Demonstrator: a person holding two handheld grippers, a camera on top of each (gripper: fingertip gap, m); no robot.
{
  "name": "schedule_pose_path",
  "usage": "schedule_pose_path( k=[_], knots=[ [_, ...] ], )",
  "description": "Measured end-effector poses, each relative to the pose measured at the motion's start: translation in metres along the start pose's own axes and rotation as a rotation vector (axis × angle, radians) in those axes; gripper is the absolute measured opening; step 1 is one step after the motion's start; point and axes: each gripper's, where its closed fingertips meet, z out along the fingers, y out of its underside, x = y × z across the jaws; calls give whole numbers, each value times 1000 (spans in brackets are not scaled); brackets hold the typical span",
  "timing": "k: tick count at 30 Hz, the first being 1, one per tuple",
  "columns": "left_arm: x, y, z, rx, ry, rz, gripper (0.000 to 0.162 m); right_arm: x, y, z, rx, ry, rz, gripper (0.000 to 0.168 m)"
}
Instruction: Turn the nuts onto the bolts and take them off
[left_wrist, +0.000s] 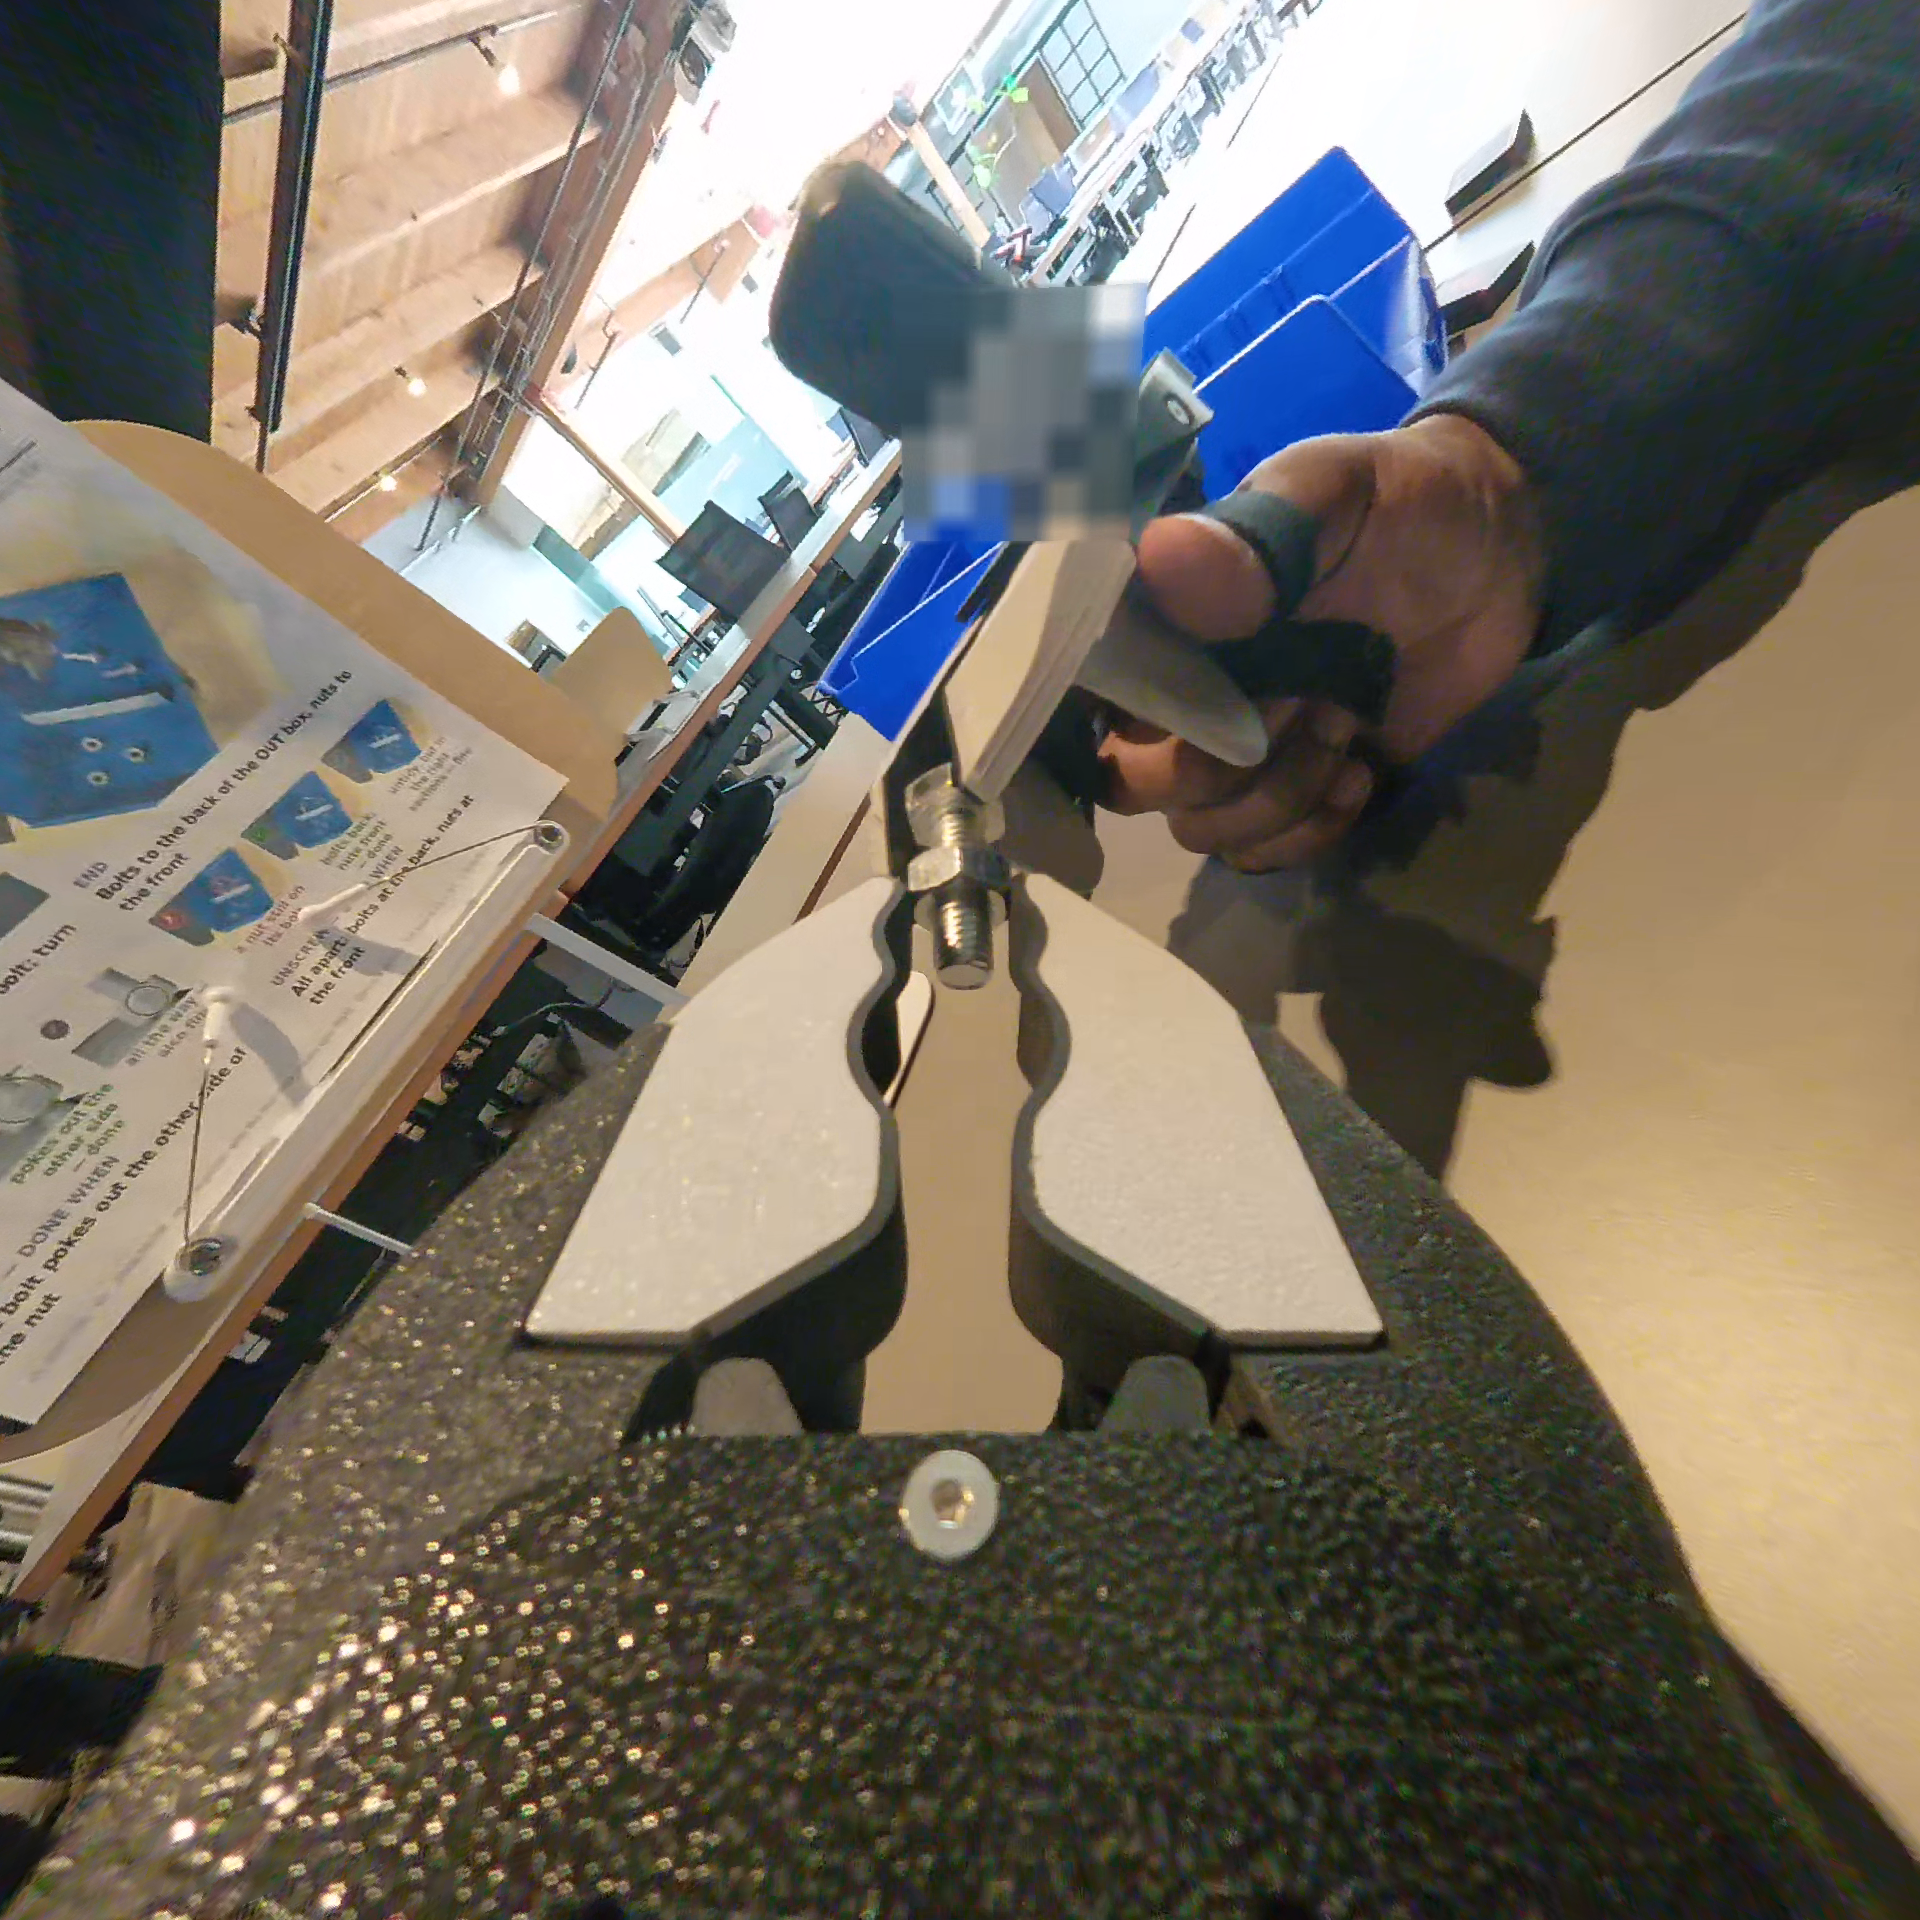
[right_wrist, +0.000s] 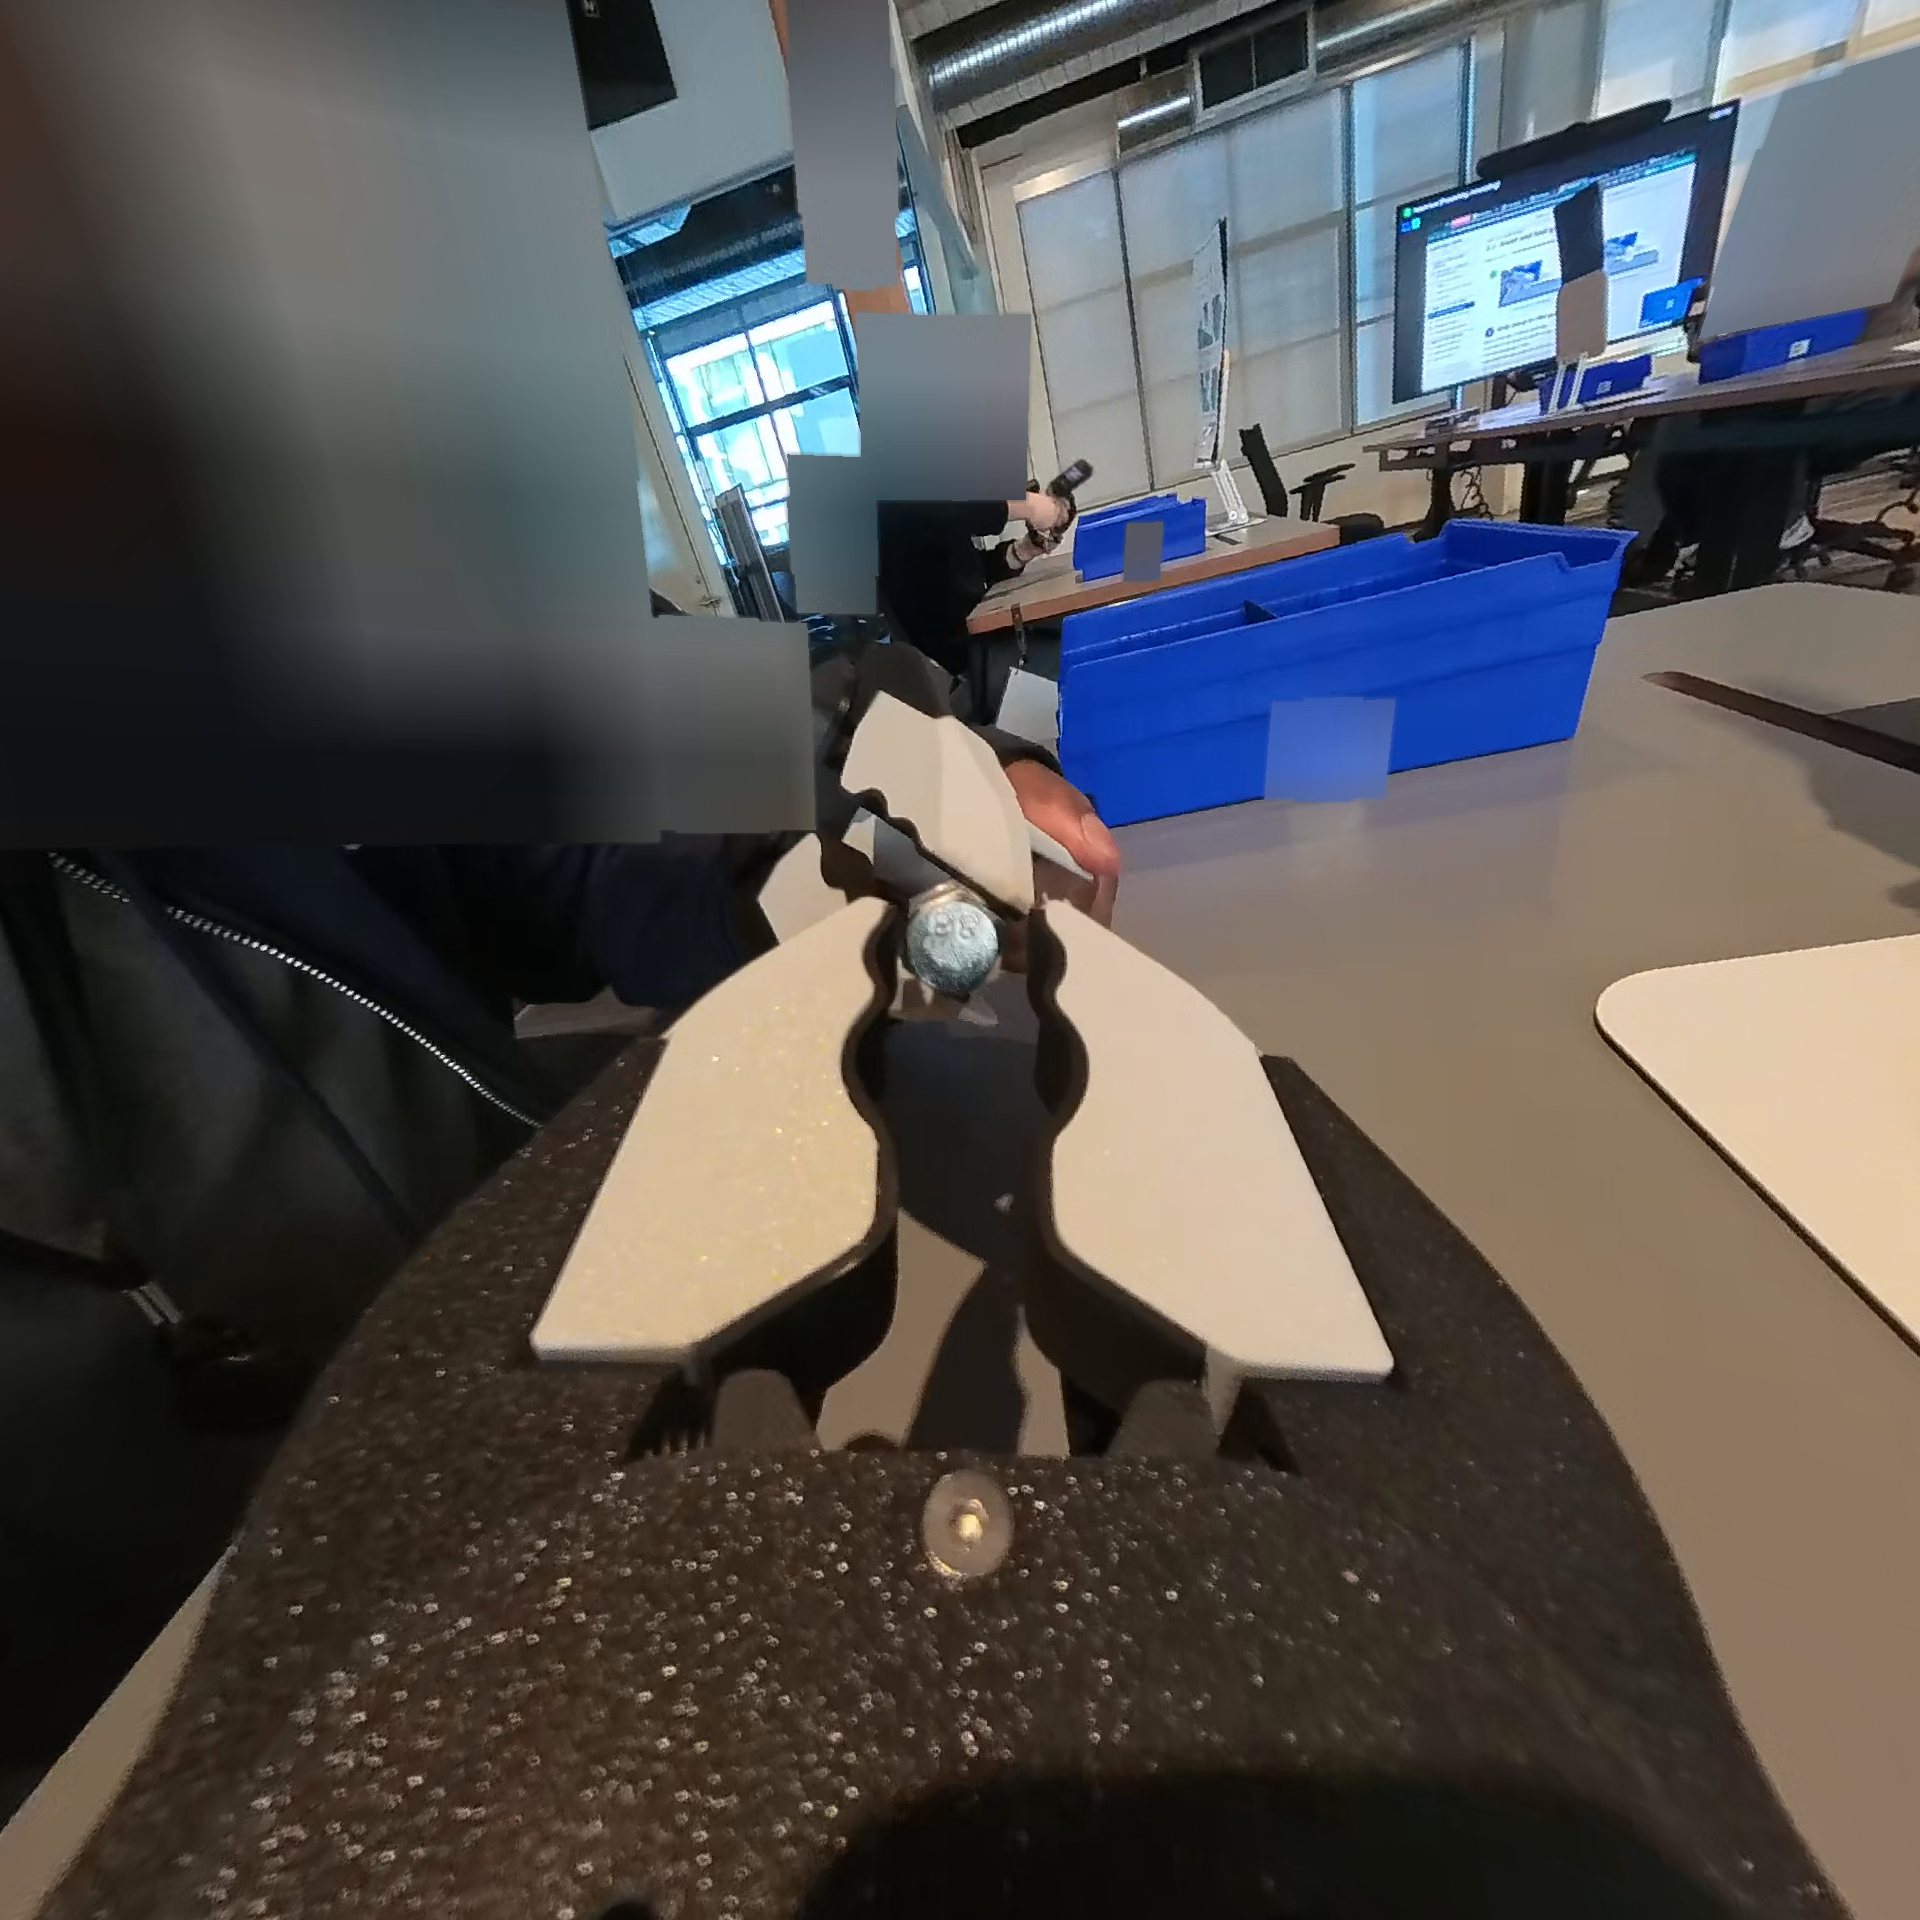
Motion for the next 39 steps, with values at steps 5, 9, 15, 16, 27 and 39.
schedule_pose_path(
  k=[5, 9, 15, 16, 27, 39],
  knots=[
    [0, 2, 0, -8, 0, 6, 18, 1, 2, -1, -10, -5, 5, 21],
    [-1, 2, 0, -8, -5, 3, 18, 1, 2, -1, -12, -6, 6, 21],
    [0, 3, 0, -13, 0, -1, 18, 1, 3, 0, -20, -1, 1, 18],
    [0, 3, 0, -15, -1, -1, 18, 1, 3, 0, -22, 3, 1, 17],
    [-2, 2, 3, 63, 102, -322, 50, 5, -7, -6, 32, 61, -55, 17],
    [-8, -15, -3, 297, 329, -962, 36, 1, -10, -7, 70, 36, -74, 17]
  ],
)
